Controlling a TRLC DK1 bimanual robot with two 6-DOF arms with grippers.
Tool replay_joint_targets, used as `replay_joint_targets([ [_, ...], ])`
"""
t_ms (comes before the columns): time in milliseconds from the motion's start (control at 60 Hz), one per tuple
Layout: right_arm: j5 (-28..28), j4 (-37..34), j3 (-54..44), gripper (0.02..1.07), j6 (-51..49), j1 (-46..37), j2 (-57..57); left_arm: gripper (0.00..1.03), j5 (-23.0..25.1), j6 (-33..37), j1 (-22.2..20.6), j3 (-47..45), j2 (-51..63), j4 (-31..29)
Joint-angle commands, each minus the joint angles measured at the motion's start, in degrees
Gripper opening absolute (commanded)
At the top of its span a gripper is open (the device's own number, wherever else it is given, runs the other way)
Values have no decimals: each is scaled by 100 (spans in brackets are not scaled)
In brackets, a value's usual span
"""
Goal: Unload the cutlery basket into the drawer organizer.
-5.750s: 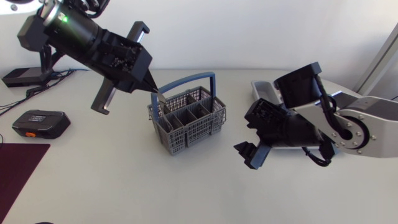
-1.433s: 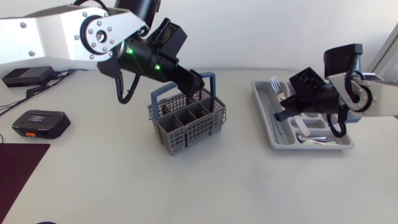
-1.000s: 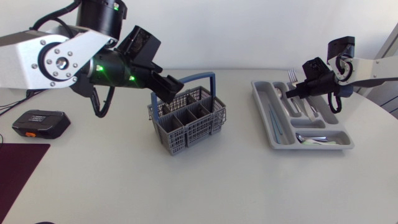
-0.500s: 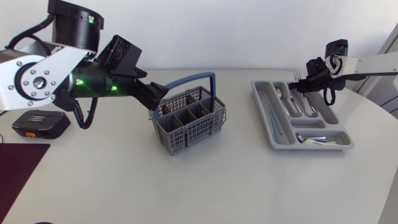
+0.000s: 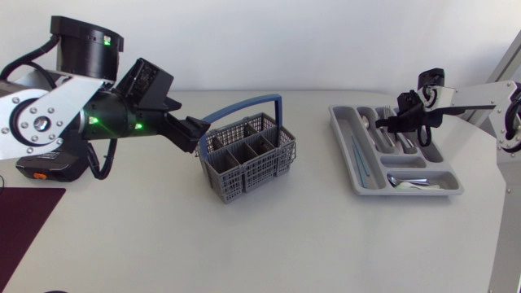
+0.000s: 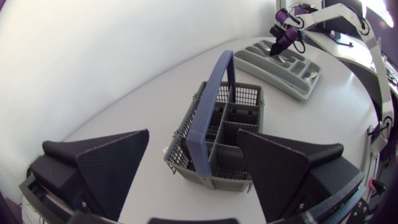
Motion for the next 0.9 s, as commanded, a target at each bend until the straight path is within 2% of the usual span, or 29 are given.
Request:
replay_joint_targets([
  [0, 35, -115, 128, 41, 93, -44, 127, 98, 8, 116, 100, -226, -76, 48],
  [67, 35, -185, 76, 64, 93, -36, 30, 98, 25, 116, 170, -314, -120, 57],
  [100, 35, -185, -3, 71, 75, -27, -58, 98, 25, 116, 205, -358, -129, 66],
  [133, 35, -176, -83, 74, 49, -9, -155, 98, 34, 116, 267, -393, -138, 75],
  [383, 27, 202, -1260, 74, -74, 448, -1368, 98, 140, 116, 671, -683, -120, 242],
  [650, 18, 289, -2201, 72, -188, 1652, -2282, 91, 254, 81, 1075, -745, 477, 356],
  [800, 9, 272, -2350, 54, -232, 2197, -2431, 86, 377, 63, 1146, -675, 873, 391],
  [883, 9, 263, -2385, 42, -241, 2452, -2449, 77, 535, -16, 1189, -587, 1128, 391],
])
